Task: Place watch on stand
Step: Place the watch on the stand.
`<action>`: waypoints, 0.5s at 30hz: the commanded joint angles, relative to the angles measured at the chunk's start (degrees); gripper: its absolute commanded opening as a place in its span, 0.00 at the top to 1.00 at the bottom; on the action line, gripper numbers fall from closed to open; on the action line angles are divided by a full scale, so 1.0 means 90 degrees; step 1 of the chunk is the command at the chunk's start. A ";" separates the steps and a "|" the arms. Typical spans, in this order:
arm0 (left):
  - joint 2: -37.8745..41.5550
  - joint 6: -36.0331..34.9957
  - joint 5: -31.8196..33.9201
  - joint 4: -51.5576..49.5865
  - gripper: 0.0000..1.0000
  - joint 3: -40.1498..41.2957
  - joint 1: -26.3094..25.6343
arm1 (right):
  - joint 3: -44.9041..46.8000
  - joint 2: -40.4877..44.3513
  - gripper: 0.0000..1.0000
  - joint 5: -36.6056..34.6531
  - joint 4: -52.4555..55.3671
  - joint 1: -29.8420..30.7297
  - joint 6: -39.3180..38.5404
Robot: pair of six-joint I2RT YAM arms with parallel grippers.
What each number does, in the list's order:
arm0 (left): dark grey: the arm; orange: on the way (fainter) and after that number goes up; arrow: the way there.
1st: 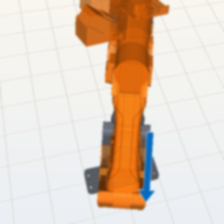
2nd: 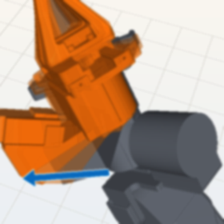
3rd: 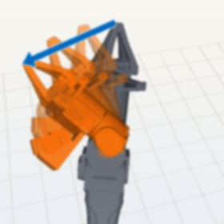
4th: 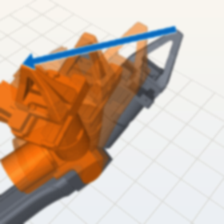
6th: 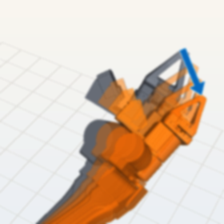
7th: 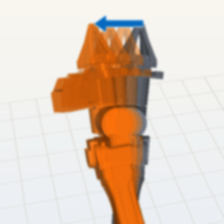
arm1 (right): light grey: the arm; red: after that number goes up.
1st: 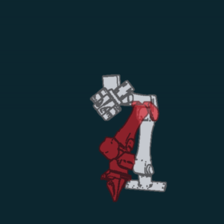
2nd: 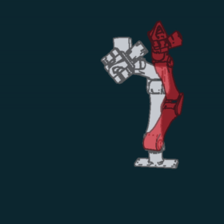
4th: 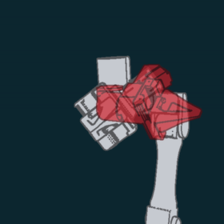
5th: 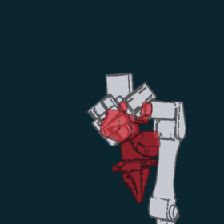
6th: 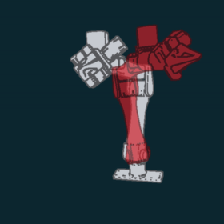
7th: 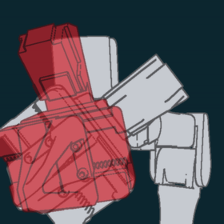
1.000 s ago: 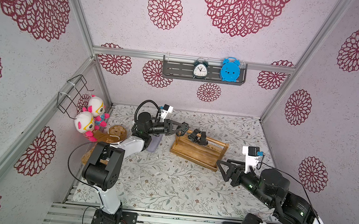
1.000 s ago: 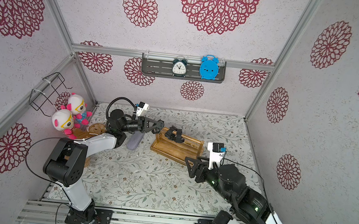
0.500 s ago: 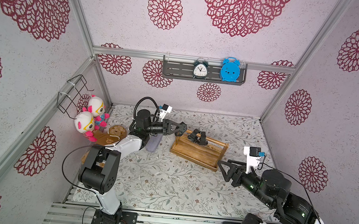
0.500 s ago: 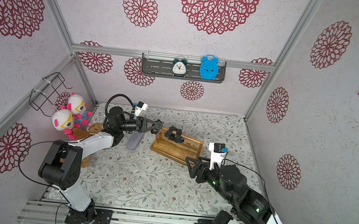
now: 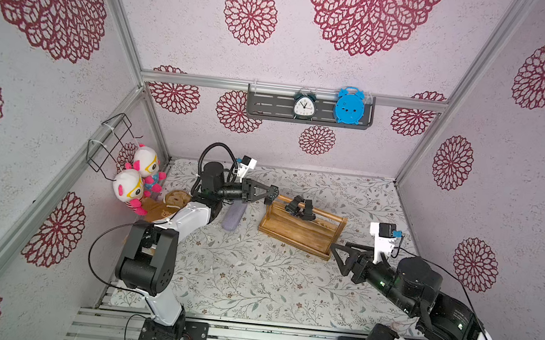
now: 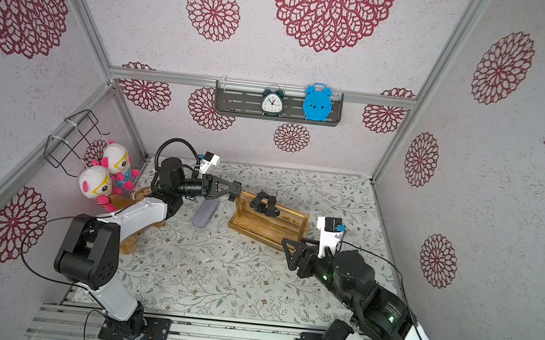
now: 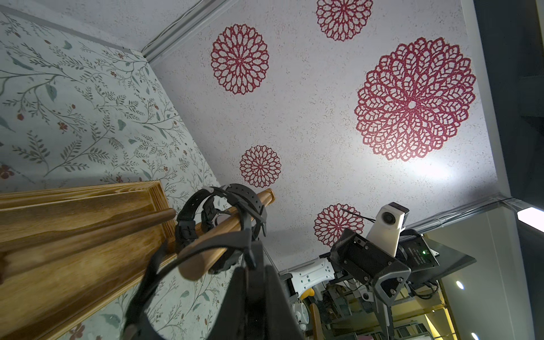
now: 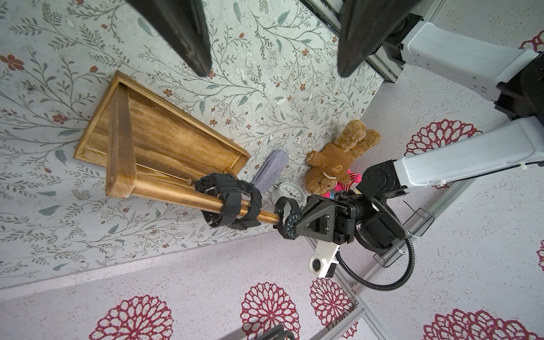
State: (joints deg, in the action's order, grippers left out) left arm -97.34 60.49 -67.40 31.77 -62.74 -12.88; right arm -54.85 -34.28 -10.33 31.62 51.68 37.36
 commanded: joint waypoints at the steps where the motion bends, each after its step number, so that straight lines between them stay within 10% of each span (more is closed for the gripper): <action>1: 0.0220 -0.0140 -0.0148 -0.0152 1.00 -0.0124 0.0035 | -0.0029 0.0011 0.30 -0.0034 -0.0133 0.0004 0.0081; 15: 0.0019 0.0388 -0.0012 0.0723 1.00 0.0068 -0.0187 | -0.0027 -0.0017 0.30 -0.0005 -0.0154 0.0006 0.0092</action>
State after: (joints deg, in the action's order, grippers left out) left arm -97.08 61.76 -67.57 33.36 -62.70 -13.89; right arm -54.83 -34.41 -10.28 31.59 51.68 37.56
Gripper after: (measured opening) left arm 0.120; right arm 0.704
